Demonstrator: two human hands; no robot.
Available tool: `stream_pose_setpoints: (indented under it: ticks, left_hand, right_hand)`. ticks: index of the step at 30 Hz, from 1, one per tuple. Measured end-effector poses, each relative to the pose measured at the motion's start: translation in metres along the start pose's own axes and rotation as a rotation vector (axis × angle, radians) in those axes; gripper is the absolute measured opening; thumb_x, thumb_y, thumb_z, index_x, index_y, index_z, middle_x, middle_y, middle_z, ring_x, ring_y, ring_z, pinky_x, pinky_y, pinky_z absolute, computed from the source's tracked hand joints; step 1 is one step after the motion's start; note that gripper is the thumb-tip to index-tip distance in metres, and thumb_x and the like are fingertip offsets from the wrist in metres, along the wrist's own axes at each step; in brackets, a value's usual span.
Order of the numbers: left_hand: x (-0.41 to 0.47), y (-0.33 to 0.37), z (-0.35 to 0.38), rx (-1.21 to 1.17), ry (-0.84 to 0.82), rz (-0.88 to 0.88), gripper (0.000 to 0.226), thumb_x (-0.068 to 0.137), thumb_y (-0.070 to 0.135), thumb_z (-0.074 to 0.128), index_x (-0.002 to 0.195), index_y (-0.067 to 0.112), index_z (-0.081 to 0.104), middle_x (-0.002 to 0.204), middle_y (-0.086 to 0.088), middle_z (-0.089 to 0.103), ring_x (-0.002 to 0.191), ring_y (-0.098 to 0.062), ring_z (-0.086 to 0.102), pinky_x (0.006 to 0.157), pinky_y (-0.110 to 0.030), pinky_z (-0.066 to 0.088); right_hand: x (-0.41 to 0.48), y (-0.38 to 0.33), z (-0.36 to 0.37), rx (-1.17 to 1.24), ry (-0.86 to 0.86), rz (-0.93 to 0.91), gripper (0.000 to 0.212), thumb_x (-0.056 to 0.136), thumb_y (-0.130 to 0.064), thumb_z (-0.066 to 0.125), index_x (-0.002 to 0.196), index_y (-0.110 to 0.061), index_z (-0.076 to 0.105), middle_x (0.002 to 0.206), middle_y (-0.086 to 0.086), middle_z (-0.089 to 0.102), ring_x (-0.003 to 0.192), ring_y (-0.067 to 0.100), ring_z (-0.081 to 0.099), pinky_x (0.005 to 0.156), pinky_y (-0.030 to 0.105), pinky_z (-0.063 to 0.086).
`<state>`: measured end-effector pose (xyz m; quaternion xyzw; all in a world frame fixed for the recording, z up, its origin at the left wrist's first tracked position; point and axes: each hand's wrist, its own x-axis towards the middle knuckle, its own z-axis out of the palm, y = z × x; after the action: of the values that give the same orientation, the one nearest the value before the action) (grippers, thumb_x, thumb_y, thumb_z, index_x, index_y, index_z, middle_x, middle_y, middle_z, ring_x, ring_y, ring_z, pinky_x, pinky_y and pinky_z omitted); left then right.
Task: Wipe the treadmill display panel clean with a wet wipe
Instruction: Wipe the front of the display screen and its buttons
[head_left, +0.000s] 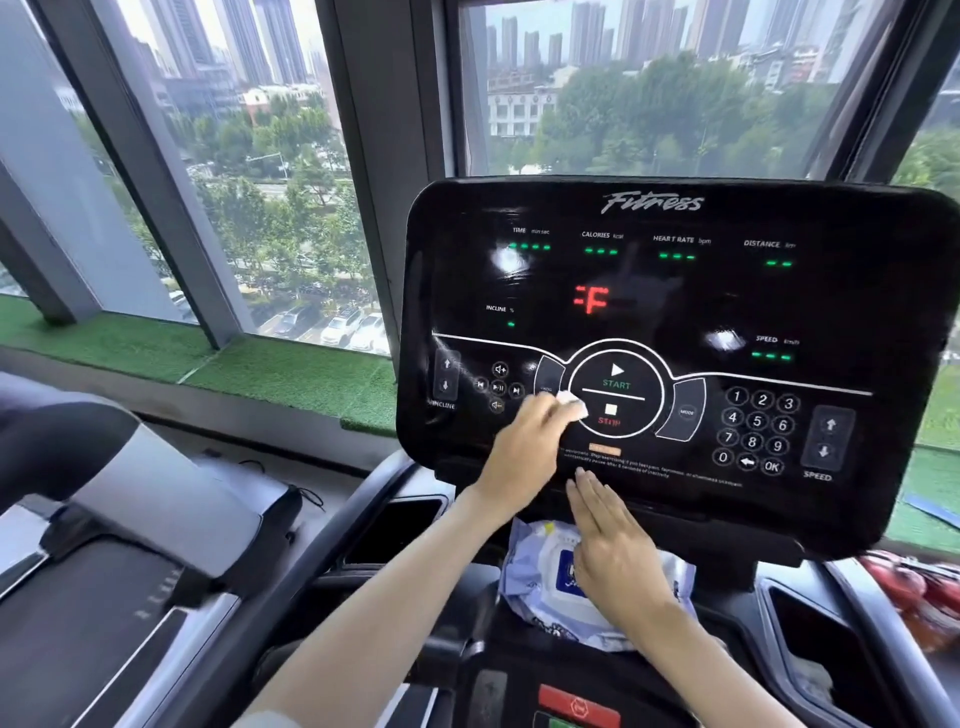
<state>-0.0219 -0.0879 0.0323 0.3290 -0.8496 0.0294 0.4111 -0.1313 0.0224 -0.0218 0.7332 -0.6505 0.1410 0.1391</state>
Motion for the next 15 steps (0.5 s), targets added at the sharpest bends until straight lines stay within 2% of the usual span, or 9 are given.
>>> stream_pose_setpoints:
  ticks: [1,2,5,7,8,10,11,13,15]
  left_hand:
    - [0.002,-0.008,-0.004,-0.016,-0.016,0.022,0.040,0.085,-0.008,0.051,0.115,0.019,0.054,0.100,0.000,0.047,0.088,-0.014,0.050,0.063,-0.027,0.052]
    - [0.006,-0.017,-0.009,-0.043,0.038,-0.067,0.039,0.086,-0.007,0.050,0.116,0.019,0.054,0.102,-0.002,0.048,0.089,-0.016,0.051,0.066,-0.026,0.051]
    - [0.015,-0.039,-0.025,-0.099,0.329,-0.589,0.031,0.091,-0.003,0.042,0.117,0.007,0.056,0.110,-0.013,0.053,0.089,-0.010,0.046,0.083,-0.026,0.048]
    - [0.017,-0.040,-0.022,-0.149,0.493,-0.799,0.028,0.092,-0.001,0.041,0.115,0.002,0.056,0.110,-0.015,0.053,0.089,-0.006,0.040,0.085,-0.023,0.044]
    - [0.019,-0.032,-0.015,-0.177,0.537,-0.854,0.027,0.093,-0.001,0.041,0.116,0.001,0.055,0.110,-0.015,0.051,0.090,-0.009,0.043,0.084,-0.019,0.042]
    - [0.019,0.002,0.004,-0.229,0.551,-0.846,0.028,0.093,-0.001,0.042,0.118,0.002,0.052,0.110,-0.012,0.048,0.095,-0.018,0.051,0.082,-0.021,0.043]
    - [0.019,0.023,0.016,-0.251,0.517,-0.780,0.027,0.094,0.000,0.042,0.119,0.003,0.052,0.110,-0.011,0.048,0.096,-0.020,0.052,0.082,-0.024,0.044]
    - [0.023,0.065,0.038,-0.315,0.364,-0.576,0.023,0.097,0.008,0.042,0.115,0.008,0.055,0.106,-0.005,0.051,0.095,-0.014,0.051,0.083,-0.028,0.046]
    - [0.041,0.099,0.044,-0.442,0.176,-0.367,0.020,0.096,0.013,0.046,0.110,0.011,0.060,0.097,0.001,0.053,0.088,-0.008,0.050,0.083,-0.030,0.045]
  right_hand:
    - [0.000,0.000,0.000,-0.001,0.008,-0.004,0.056,0.077,-0.013,0.029,0.122,0.010,0.054,0.131,0.024,0.052,0.125,0.032,0.046,0.108,0.037,0.015]
    - [0.000,0.001,-0.001,-0.001,0.018,-0.007,0.057,0.076,-0.012,0.029,0.122,0.009,0.054,0.131,0.023,0.052,0.126,0.030,0.043,0.109,0.036,0.015]
    - [-0.002,0.004,-0.007,-0.006,0.066,-0.031,0.055,0.071,-0.006,0.041,0.122,0.008,0.055,0.133,0.021,0.051,0.128,0.026,0.039,0.109,0.035,0.014]
    - [-0.006,0.008,-0.012,-0.021,0.081,-0.055,0.058,0.063,-0.001,0.061,0.121,0.009,0.056,0.132,0.021,0.051,0.128,0.028,0.042,0.109,0.036,0.015]
    - [-0.008,0.011,-0.015,-0.030,0.075,-0.046,0.062,0.059,-0.001,0.068,0.120,0.010,0.056,0.132,0.022,0.052,0.128,0.029,0.042,0.109,0.036,0.015]
    - [-0.014,0.020,-0.021,-0.049,0.091,-0.006,0.060,0.062,-0.002,0.068,0.119,0.011,0.056,0.131,0.023,0.052,0.127,0.031,0.042,0.110,0.037,0.015]
    - [-0.017,0.025,-0.023,-0.050,0.108,0.025,0.054,0.067,-0.004,0.060,0.119,0.011,0.056,0.131,0.024,0.052,0.126,0.032,0.045,0.110,0.039,0.017]
    - [-0.022,0.039,-0.029,-0.019,0.136,0.116,0.051,0.073,-0.005,0.041,0.118,0.010,0.057,0.129,0.025,0.053,0.122,0.035,0.051,0.108,0.040,0.024]
    - [-0.026,0.052,-0.037,0.030,0.183,0.208,0.052,0.070,-0.003,0.038,0.116,0.009,0.059,0.125,0.025,0.056,0.117,0.036,0.054,0.105,0.041,0.028]
